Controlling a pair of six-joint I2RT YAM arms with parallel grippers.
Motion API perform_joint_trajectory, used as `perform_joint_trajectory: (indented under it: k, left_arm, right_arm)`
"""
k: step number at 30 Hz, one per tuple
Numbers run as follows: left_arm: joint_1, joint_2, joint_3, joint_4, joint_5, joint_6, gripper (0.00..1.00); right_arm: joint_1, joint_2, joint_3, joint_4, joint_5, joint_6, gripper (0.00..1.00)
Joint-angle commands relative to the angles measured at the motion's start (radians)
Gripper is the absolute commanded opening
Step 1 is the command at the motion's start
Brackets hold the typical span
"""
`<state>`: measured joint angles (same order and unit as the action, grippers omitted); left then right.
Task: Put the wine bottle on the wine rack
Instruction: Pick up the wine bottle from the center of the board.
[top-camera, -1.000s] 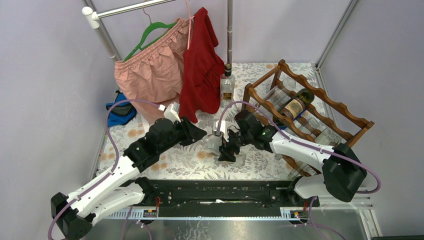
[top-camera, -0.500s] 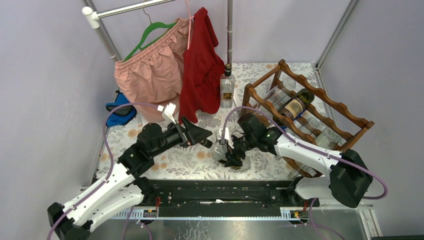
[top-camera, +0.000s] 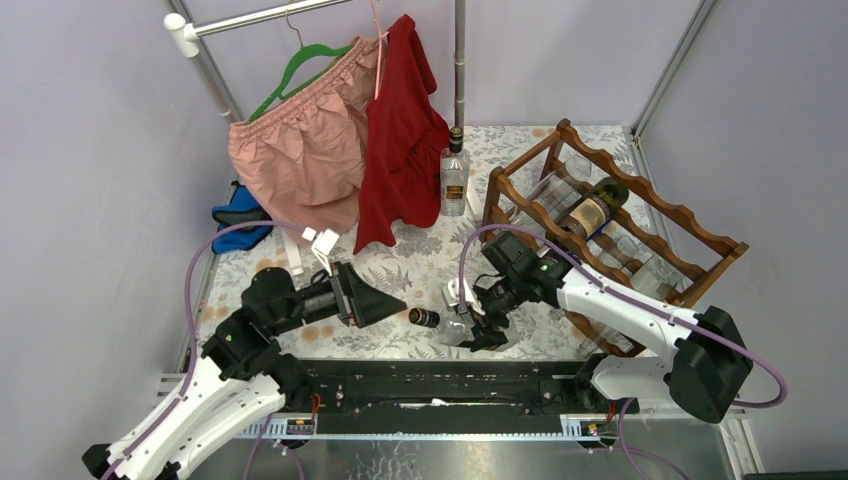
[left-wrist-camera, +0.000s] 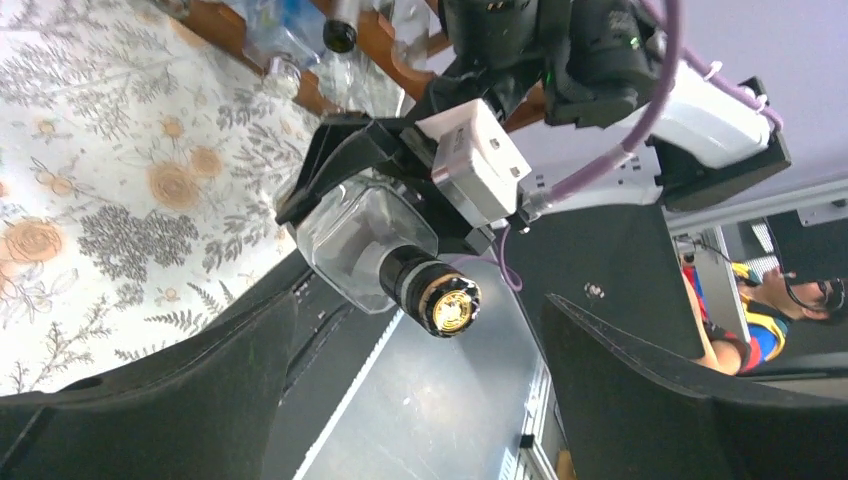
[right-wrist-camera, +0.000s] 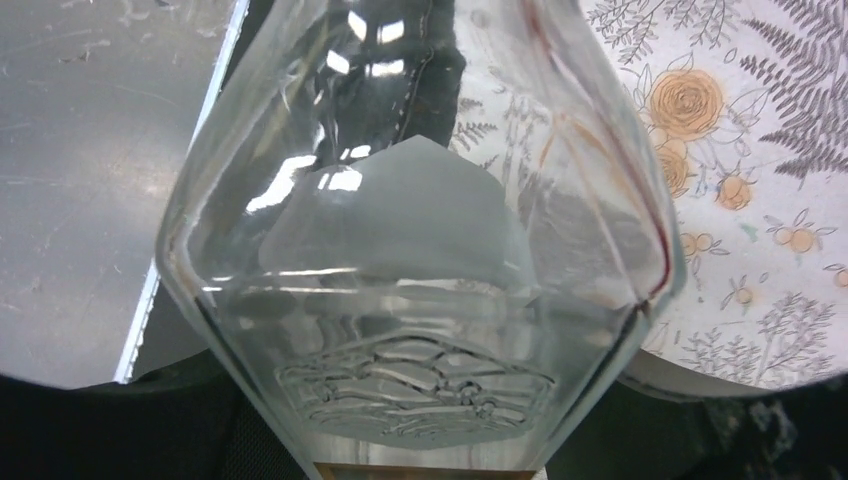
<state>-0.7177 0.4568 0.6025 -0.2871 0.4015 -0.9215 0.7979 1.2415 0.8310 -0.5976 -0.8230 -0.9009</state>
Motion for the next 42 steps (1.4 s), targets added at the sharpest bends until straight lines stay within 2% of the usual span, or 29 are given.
perform_joint_trajectory:
  k: [1, 5, 9, 13, 21, 28, 35, 40, 42]
  left_arm:
    - [0.004, 0.011, 0.01, -0.136, 0.126, -0.018, 0.96]
    - [0.004, 0.028, -0.014, -0.161, 0.194, -0.028, 0.95]
    - [0.004, 0.075, -0.078, -0.053, 0.323, -0.097, 0.95]
    - [0.005, 0.133, -0.099, -0.029, 0.364, -0.111, 0.95]
    - [0.005, 0.21, -0.17, 0.036, 0.411, -0.144, 0.86]
    - [0.001, 0.279, -0.225, 0.18, 0.453, -0.184, 0.68]
    - [-0.031, 0.339, -0.255, 0.343, 0.474, -0.227, 0.61]
    - [-0.039, 0.381, -0.277, 0.4, 0.472, -0.244, 0.52]
    - [-0.039, 0.394, -0.281, 0.412, 0.471, -0.25, 0.51]
  right_arm:
    - [0.057, 0.002, 0.123, -0.056, 0.027, -0.123, 0.0]
    - [0.127, 0.031, 0.145, -0.065, 0.15, -0.146, 0.0]
    - [0.187, 0.057, 0.152, -0.055, 0.272, -0.151, 0.0]
    - [0.218, 0.085, 0.167, -0.044, 0.361, -0.129, 0.0]
    - [0.238, 0.12, 0.191, -0.041, 0.412, -0.11, 0.0]
    - [0.248, 0.128, 0.193, -0.031, 0.433, -0.104, 0.0]
    - [0.258, 0.134, 0.19, -0.028, 0.436, -0.103, 0.0]
    - [0.27, 0.14, 0.19, -0.027, 0.437, -0.1, 0.0]
    - [0.276, 0.145, 0.186, -0.021, 0.447, -0.097, 0.0]
